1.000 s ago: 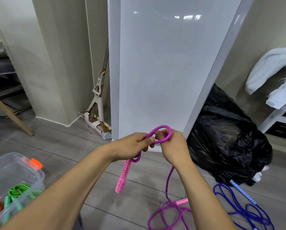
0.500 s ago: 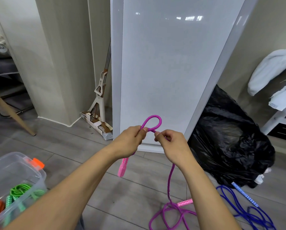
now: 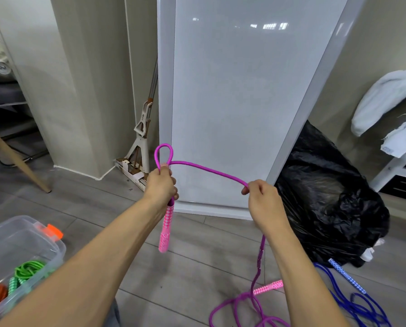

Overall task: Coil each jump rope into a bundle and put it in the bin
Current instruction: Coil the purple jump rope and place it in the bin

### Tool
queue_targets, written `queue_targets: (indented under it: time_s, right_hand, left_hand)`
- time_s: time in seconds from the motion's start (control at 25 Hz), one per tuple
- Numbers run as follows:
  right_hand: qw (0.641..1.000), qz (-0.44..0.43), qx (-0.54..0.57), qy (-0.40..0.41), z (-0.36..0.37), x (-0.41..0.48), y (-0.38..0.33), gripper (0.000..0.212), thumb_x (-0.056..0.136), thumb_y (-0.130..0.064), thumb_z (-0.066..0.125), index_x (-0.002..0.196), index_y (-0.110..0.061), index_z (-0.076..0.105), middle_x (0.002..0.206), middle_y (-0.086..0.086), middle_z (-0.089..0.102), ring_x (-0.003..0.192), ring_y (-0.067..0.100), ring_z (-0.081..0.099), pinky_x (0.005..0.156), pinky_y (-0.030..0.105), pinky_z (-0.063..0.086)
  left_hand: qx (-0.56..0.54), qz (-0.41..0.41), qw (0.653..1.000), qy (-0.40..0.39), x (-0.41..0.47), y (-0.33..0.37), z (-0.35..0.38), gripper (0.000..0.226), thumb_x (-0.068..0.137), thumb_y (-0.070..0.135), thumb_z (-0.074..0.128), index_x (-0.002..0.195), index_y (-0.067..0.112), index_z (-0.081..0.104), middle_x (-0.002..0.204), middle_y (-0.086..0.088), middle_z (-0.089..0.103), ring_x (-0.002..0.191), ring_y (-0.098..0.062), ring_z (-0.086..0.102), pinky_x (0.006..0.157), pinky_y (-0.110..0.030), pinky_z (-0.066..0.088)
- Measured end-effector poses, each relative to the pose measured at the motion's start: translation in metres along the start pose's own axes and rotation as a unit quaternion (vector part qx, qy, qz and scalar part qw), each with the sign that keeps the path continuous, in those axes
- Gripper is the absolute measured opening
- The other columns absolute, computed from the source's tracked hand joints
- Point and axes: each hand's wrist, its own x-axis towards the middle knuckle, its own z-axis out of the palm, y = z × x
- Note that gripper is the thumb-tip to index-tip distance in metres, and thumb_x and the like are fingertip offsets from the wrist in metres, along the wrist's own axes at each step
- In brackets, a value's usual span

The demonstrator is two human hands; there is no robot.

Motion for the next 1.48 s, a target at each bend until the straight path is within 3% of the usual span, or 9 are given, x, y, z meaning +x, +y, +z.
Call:
queue_targets:
  time_s: [0.24, 0.48, 0.64, 0.84, 0.96, 1.04, 1.16, 1.32, 1.48]
  right_hand:
    - [0.986, -0.051, 0.156, -0.039, 0.030, -0.013, -0.011, 0.021, 0.100, -0.013, 0.052, 0.096, -0.017, 0.073, 0.063, -0.004, 0.065, 0.042, 0.002, 0.044, 0.053, 0.026, 0.036]
    - [0.989, -0.052, 0.135, -0.032, 0.049, -0.022, -0.013, 0.006, 0.094, -0.023, 0.066, 0.091, -0.028, 0.067, 0.082, -0.006, 0.078, 0.051, -0.001, 0.058, 0.059, 0.023, 0.045]
    - [0.984, -0.052, 0.172, -0.011, 0.052, -0.024, -0.016, 0.008, 0.091, -0.018, 0.071, 0.086, -0.021, 0.066, 0.078, -0.001, 0.075, 0.058, 0.003, 0.064, 0.053, 0.017, 0.044]
    - [0.983, -0.065, 0.151, -0.078, 0.057, -0.028, -0.017, 0.007, 0.090, -0.015, 0.071, 0.087, -0.021, 0.072, 0.079, -0.002, 0.074, 0.068, 0.011, 0.070, 0.061, 0.025, 0.054]
    - [0.980, -0.076, 0.119, -0.139, 0.049, -0.027, -0.019, 0.016, 0.093, -0.012, 0.063, 0.094, -0.024, 0.072, 0.085, -0.004, 0.074, 0.061, 0.007, 0.065, 0.058, 0.024, 0.051]
    - [0.985, -0.082, 0.055, -0.141, 0.045, -0.029, -0.020, 0.008, 0.096, -0.026, 0.063, 0.090, -0.025, 0.069, 0.073, -0.003, 0.072, 0.052, 0.002, 0.058, 0.053, 0.019, 0.042]
    - [0.971, -0.106, 0.007, -0.213, 0.041, -0.028, -0.016, 0.020, 0.099, -0.033, 0.057, 0.089, -0.026, 0.071, 0.058, -0.004, 0.061, 0.052, 0.006, 0.051, 0.056, 0.025, 0.040]
    - [0.922, -0.053, 0.007, -0.384, 0.029, -0.025, -0.010, 0.028, 0.105, -0.024, 0.049, 0.103, -0.016, 0.075, 0.057, -0.004, 0.055, 0.048, 0.012, 0.044, 0.051, 0.021, 0.038]
    - [0.919, 0.013, -0.084, -0.385, 0.000, -0.015, 0.003, 0.029, 0.101, -0.033, 0.055, 0.092, -0.012, 0.072, 0.063, 0.001, 0.062, 0.049, 0.014, 0.052, 0.053, 0.027, 0.041]
  left_hand:
    - [-0.008, -0.035, 0.995, -0.098, -0.017, -0.004, 0.016, 0.020, 0.102, 0.014, 0.037, 0.084, 0.012, 0.046, 0.057, -0.001, 0.040, 0.045, -0.017, 0.041, 0.049, -0.027, 0.038]
    - [0.058, 0.004, 0.991, -0.119, -0.030, -0.011, 0.018, 0.022, 0.107, 0.019, 0.034, 0.096, 0.008, 0.049, 0.092, -0.013, 0.074, 0.064, -0.026, 0.066, 0.073, -0.043, 0.056]
    - [0.075, -0.001, 0.989, -0.131, -0.036, -0.019, 0.024, 0.025, 0.106, 0.020, 0.039, 0.102, 0.006, 0.060, 0.098, -0.014, 0.073, 0.084, -0.028, 0.072, 0.078, -0.045, 0.060]
    - [0.029, -0.050, 0.988, -0.140, -0.033, -0.020, 0.025, 0.023, 0.104, 0.017, 0.046, 0.094, 0.006, 0.064, 0.091, -0.020, 0.068, 0.091, -0.038, 0.065, 0.074, -0.043, 0.053]
    - [-0.014, -0.046, 0.992, -0.120, -0.026, -0.011, 0.020, 0.015, 0.104, 0.011, 0.042, 0.098, 0.002, 0.054, 0.087, -0.018, 0.066, 0.082, -0.036, 0.066, 0.071, -0.044, 0.055]
    - [-0.101, -0.039, 0.988, -0.113, -0.020, -0.001, 0.017, 0.014, 0.105, 0.008, 0.038, 0.096, 0.004, 0.048, 0.074, -0.011, 0.059, 0.061, -0.025, 0.066, 0.060, -0.038, 0.058]
    - [-0.166, -0.036, 0.983, -0.076, -0.009, 0.005, 0.011, 0.020, 0.105, 0.007, 0.034, 0.088, 0.009, 0.044, 0.063, -0.003, 0.040, 0.039, -0.010, 0.041, 0.042, -0.022, 0.044]
    - [-0.056, 0.031, 0.997, -0.032, -0.001, 0.004, 0.005, 0.021, 0.106, 0.013, 0.033, 0.088, 0.013, 0.044, 0.064, 0.000, 0.035, 0.035, -0.005, 0.025, 0.036, -0.016, 0.023]
    - [0.144, 0.162, 0.976, 0.008, 0.014, 0.005, -0.007, 0.023, 0.104, 0.032, 0.032, 0.102, 0.013, 0.046, 0.074, 0.000, 0.047, 0.052, -0.015, 0.041, 0.054, -0.033, 0.041]
